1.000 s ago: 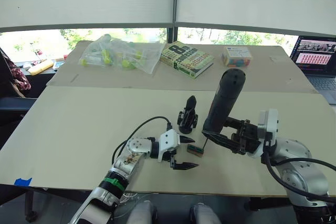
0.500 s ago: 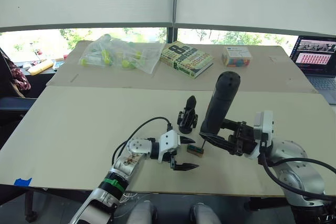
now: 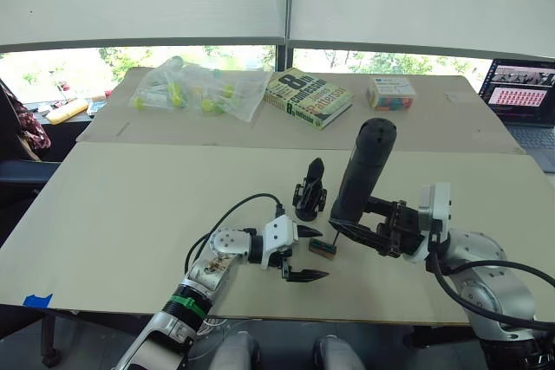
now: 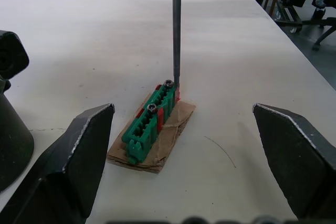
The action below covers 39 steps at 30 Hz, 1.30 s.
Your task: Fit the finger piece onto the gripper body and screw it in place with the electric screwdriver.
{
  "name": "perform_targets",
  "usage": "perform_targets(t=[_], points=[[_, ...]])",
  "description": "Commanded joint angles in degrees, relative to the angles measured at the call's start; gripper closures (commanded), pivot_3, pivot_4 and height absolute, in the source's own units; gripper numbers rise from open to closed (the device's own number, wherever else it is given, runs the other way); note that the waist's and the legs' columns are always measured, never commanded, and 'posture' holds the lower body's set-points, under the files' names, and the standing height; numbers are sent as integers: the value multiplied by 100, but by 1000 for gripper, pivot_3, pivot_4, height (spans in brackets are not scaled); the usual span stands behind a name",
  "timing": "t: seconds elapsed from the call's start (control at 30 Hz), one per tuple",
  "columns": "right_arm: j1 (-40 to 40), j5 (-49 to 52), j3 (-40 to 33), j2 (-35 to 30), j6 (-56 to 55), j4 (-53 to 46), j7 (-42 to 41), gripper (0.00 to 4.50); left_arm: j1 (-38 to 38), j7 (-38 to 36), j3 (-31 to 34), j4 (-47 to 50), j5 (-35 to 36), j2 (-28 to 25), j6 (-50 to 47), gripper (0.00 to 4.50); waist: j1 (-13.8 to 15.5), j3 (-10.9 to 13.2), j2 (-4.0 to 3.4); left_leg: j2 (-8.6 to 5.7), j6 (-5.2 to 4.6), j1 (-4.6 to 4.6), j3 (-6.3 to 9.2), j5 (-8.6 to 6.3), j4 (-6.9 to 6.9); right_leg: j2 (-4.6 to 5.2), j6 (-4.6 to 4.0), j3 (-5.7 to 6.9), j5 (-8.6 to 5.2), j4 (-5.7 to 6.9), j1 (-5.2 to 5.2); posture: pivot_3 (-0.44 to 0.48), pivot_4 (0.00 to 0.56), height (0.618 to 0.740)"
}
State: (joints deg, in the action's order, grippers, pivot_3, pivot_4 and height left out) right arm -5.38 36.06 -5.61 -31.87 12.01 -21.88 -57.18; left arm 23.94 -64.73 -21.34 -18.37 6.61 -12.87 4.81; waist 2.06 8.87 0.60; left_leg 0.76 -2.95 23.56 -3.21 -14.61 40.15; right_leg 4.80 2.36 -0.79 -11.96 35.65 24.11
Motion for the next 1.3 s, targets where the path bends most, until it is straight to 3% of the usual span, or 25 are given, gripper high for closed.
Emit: perform_targets(t=[0.03,1.3], points=[[-155,280,-284,-7,-46,-254,78,2576,-140,-27,-181,-43,-91,20,-80,0,0,0,0,0,0,0,0,0,0,0,0,0,0,0,0,0,150,740],[-199,66,-254,15,-142,-26,-115,2576,-164,-23,-188,-82,-95,26,-76,0,-1,0,0,0,0,0,0,0,0,0,0,0,0,0,0,0,150,740]])
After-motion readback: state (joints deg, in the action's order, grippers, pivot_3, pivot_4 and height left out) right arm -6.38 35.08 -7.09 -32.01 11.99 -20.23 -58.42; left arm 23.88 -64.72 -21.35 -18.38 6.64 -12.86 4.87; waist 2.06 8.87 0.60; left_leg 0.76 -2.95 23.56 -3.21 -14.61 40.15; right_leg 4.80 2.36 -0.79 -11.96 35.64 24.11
